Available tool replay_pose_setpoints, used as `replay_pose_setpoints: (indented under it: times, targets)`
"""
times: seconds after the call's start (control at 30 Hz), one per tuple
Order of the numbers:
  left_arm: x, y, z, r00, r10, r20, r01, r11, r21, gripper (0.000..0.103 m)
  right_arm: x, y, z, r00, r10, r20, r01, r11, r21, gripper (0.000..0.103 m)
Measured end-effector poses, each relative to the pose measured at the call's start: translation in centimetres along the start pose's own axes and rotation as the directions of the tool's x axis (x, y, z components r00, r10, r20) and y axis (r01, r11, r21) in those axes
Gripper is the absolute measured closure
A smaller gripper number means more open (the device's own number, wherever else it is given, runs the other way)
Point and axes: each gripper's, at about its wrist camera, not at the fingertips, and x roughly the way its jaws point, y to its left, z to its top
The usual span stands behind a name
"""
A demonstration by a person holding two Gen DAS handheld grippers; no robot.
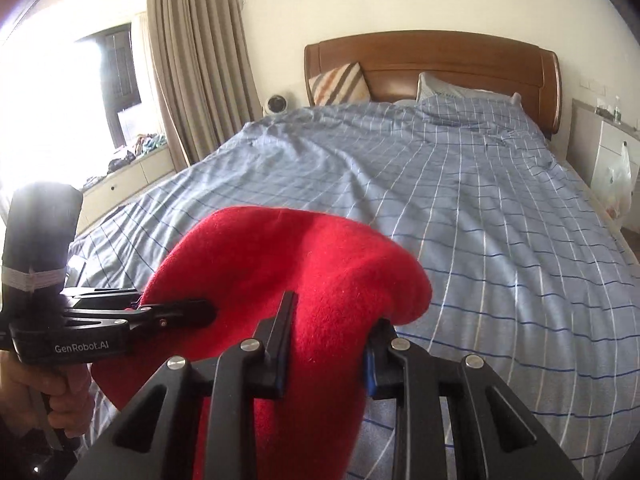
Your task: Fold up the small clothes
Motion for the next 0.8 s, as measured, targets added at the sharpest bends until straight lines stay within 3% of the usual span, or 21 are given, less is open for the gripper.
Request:
replay_pose_setpoints:
  times: [0.03, 0.1, 0.13, 0.17, 0.27, 0.33, 0.43, 0.57, 0.67, 0.73, 0.77, 0.8]
  targets:
    - [0.3, -0.1, -0.4, 1.0, 0.005, -0.026, -0.005, 1.0, -0.01, 0.051, -0.2, -0.7, -0.3, 0.999, 0.018, -0.035, -0.016, 0.999, 0.031, 0.071]
    - [1.1, 0.5, -2.7, 0.996, 0.039, -0.085, -0.041, 0.999, -0.023, 0.021, 0.8, -2.8, -2.3, 0.984, 0.054, -0.169, -0.033, 0.991, 0.127, 0.049]
    - [1.6, 1.0, -4.1, 0.992, 0.078, -0.101, -0.08, 0.997, -0.013, 0.019, 1.1, -3.8, -4.0, 0.973, 0.051, -0.227, -0.014, 0.987, 0.162, 0.023]
    - [1.6, 1.4, -5.9, 0.985, 0.128, -0.115, -0.128, 0.992, 0.011, 0.019, 0.9, -4.6, -5.8, 0.965, 0.037, -0.258, 0.009, 0.985, 0.174, 0.014]
    - [-0.3, 2.0, -10.6, 0.962, 0.248, -0.111, -0.244, 0.968, 0.052, 0.019, -1.6, -6.4, -11.5, 0.953, -0.03, -0.303, 0.085, 0.982, 0.17, 0.014]
    - [-2.2, 1.7, -13.0, 0.954, 0.289, -0.083, -0.285, 0.957, 0.062, 0.01, -3.6, -6.9, -14.9, 0.947, -0.064, -0.316, 0.13, 0.973, 0.192, 0.013]
    - [-4.8, -0.1, -15.8, 0.924, 0.383, -0.009, -0.38, 0.918, 0.114, 0.003, -6.9, -6.3, -18.3, 0.947, -0.113, -0.302, 0.179, 0.963, 0.2, 0.013]
    - [-6.7, -2.8, -17.6, 0.881, 0.471, 0.049, -0.473, 0.87, 0.139, 0.001, -11.3, -3.5, -19.9, 0.955, -0.168, -0.242, 0.22, 0.954, 0.203, 0.01]
    - [-7.3, -4.7, -18.3, 0.84, 0.538, 0.067, -0.542, 0.826, 0.153, 0.001, -13.6, -1.1, -20.0, 0.956, -0.213, -0.204, 0.249, 0.952, 0.175, 0.004]
    - [-7.7, -6.0, -18.6, 0.804, 0.587, 0.093, -0.594, 0.788, 0.16, 0.001, -14.5, 0.4, -20.0, 0.954, -0.23, -0.192, 0.259, 0.955, 0.142, 0.003]
    - [-8.0, -6.6, -18.7, 0.793, 0.6, 0.107, -0.609, 0.776, 0.164, 0.001, -14.7, 1.2, -19.8, 0.953, -0.235, -0.19, 0.261, 0.957, 0.124, 0.003]
    - [-8.3, -7.0, -18.8, 0.793, 0.599, 0.115, -0.61, 0.775, 0.165, 0.001, -15.0, 1.8, -19.8, 0.952, -0.241, -0.188, 0.263, 0.959, 0.105, 0.003]
